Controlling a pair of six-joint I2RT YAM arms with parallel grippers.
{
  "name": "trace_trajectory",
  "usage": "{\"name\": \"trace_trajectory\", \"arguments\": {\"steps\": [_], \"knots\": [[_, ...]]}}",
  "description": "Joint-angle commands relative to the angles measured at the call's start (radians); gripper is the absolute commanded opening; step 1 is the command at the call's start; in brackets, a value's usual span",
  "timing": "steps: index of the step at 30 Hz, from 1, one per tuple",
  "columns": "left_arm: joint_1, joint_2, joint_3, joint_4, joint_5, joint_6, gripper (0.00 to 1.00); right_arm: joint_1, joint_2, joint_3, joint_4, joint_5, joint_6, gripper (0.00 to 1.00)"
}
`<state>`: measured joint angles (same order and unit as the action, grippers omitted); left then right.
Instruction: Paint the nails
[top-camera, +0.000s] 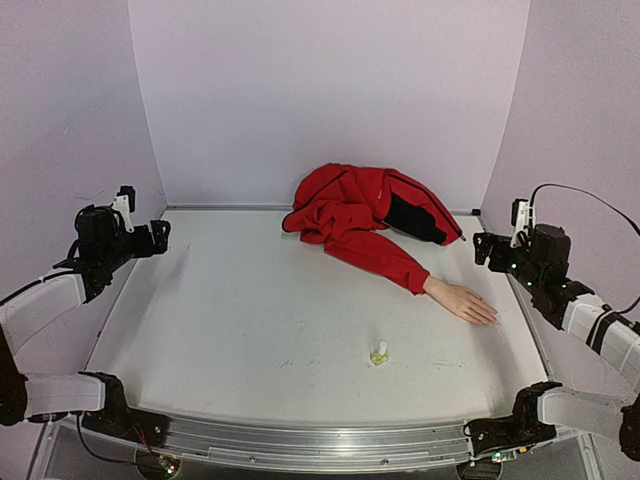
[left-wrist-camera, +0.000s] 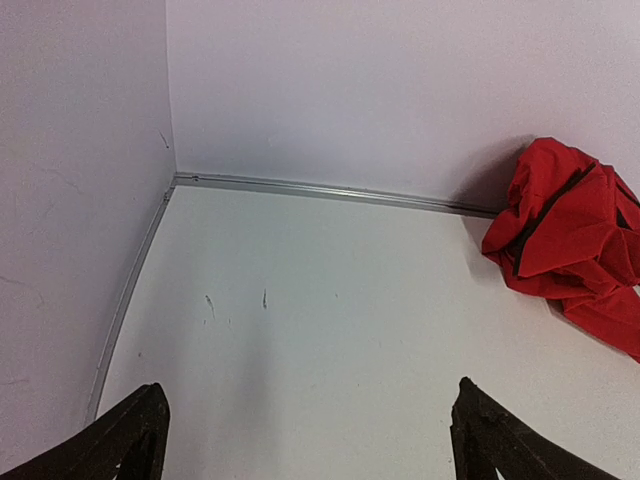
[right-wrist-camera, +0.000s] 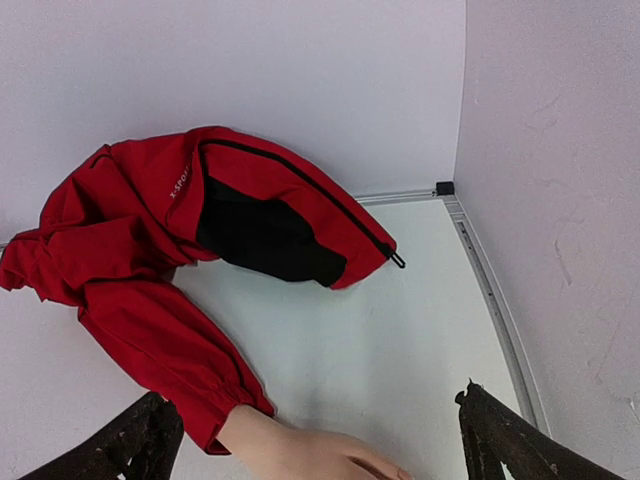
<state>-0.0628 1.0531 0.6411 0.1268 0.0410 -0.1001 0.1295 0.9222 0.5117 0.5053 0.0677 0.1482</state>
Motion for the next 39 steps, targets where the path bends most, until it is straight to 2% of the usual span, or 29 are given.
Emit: {"name": "trace_trajectory", "arguments": {"steps": [1, 4, 9, 14, 32, 39], "knots": [[0.001, -0.049, 0.038, -0.077, -0.023, -0.074, 0.99, 0.004, -0.016, 0.059, -0.045, 0.015, 0.053, 0.98], [0.001, -0.066, 0.048, -0.132, 0.014, -0.086, 0.99, 0.004, -0.026, 0.075, -0.108, 0.008, 0.083, 0.98], [0.001, -0.095, 0.052, -0.213, 0.074, -0.13, 0.99, 0.008, 0.001, 0.112, -0.221, -0.097, 0.109, 0.98], [-0.011, -0.082, 0.055, -0.269, 0.14, -0.178, 0.99, 0.082, 0.06, 0.157, -0.348, -0.11, 0.134, 0.98], [-0.319, 0.128, 0.148, -0.335, 0.131, -0.327, 1.0, 0.712, 0.505, 0.452, -0.731, -0.045, 0.262, 0.98], [-0.361, 0.161, 0.168, -0.335, 0.125, -0.34, 0.99, 0.808, 0.616, 0.479, -0.808, 0.013, 0.344, 0.95]]}}
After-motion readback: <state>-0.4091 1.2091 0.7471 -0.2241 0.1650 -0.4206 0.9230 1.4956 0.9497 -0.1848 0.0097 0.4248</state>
